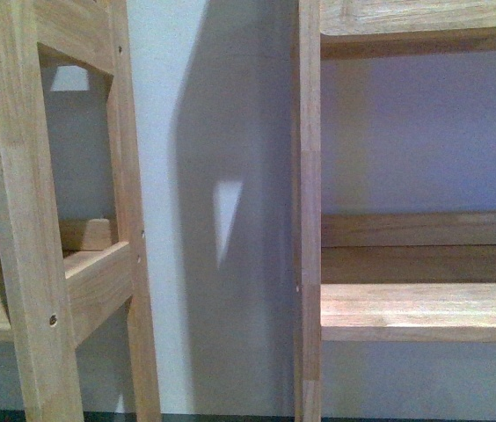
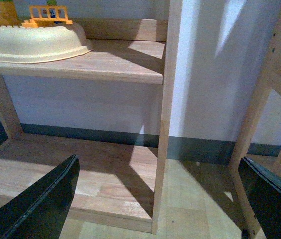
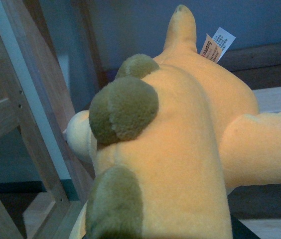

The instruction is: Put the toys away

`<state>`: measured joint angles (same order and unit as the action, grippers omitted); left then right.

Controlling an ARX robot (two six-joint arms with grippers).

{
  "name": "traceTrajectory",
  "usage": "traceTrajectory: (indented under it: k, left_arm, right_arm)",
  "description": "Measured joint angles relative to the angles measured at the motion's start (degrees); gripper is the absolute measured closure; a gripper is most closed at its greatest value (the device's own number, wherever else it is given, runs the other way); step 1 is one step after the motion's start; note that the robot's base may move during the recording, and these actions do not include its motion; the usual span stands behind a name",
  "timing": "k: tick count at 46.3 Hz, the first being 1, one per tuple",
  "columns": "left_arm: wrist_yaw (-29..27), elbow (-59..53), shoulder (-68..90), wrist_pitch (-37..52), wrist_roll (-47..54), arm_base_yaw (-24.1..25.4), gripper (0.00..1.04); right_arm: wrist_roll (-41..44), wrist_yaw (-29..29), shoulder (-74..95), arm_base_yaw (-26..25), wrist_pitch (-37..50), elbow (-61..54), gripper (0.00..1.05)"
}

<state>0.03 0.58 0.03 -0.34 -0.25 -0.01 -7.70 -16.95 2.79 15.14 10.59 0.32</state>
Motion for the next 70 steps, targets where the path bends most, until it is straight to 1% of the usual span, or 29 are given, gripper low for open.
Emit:
traceTrajectory:
  k: [3,5,8,9,11,15,16,18,21,31,37,43,50,54,59,66,70]
  left_arm:
    - [-0.02,0.0,0.0,0.0,-0.02,0.0,0.06]
    - [-0.04,-0.02,0.0,0.0,0.0,0.0,0.06]
    - [-0.02,0.0,0.0,0.0,0.0,0.0,0.06]
    - [-0.04,-0.02,0.0,0.0,0.0,0.0,0.06]
    - [-0.04,-0.02,0.0,0.0,0.0,0.0,0.06]
    - [-0.04,-0.02,0.0,0.0,0.0,0.0,0.06]
    - [-0.04,0.0,0.0,0.0,0.0,0.0,0.06]
    - [-0.04,-0.02,0.0,0.0,-0.02,0.0,0.06]
    - [-0.04,-0.02,0.0,0.0,-0.02,0.0,0.06]
    - [-0.04,0.0,0.0,0.0,-0.02,0.0,0.06]
    - [-0.04,0.0,0.0,0.0,0.0,0.0,0.06]
    - [-0.02,0.0,0.0,0.0,-0.02,0.0,0.06]
    - [-0.04,-0.02,0.0,0.0,0.0,0.0,0.06]
    - [-0.02,-0.02,0.0,0.0,0.0,0.0,0.06]
    - [-0.04,-0.02,0.0,0.0,0.0,0.0,0.06]
    - [-0.04,-0.02,0.0,0.0,-0.02,0.0,0.06]
    - [-0.04,-0.02,0.0,0.0,0.0,0.0,0.06]
  right_arm:
    - [0.0,0.02,0.0,0.0,0.0,0.0,0.85]
    - [0.39,1.09,0.11,-0.39,-1.46,0.42,0.85]
    - [1.62,3.89,0.28,-2.25,-6.34,0.59,0.85]
    - [1.99,5.03,0.83,-3.52,-8.13,0.7,0.85]
    - [1.97,6.95,2.45,-6.49,-9.03,1.38,0.85]
    - [1.95,9.64,4.57,-10.32,-8.15,4.13,0.85]
    - [1.95,11.21,5.84,-12.39,-7.3,6.58,0.85]
    - [1.95,12.81,7.21,-14.56,-6.45,9.9,0.85]
    - [1.92,15.04,9.75,-16.68,-5.53,15.34,0.85]
    - [3.02,19.56,22.69,-18.32,-3.13,34.25,0.85]
    - [3.02,22.21,30.58,-20.87,-1.84,45.35,0.85]
    - [2.49,25.42,41.35,-23.54,-3.32,60.41,0.85]
    - [1.22,25.83,52.85,-23.43,-10.1,77.22,0.85]
    - [0.79,25.33,59.25,-22.12,-15.23,87.38,0.85]
    - [-0.9,24.35,65.96,-21.0,-19.15,98.2,0.85]
    - [-5.55,22.23,73.72,-20.81,-20.61,108.39,0.85]
    - [-6.8,20.63,77.5,-20.48,-19.54,111.1,0.85]
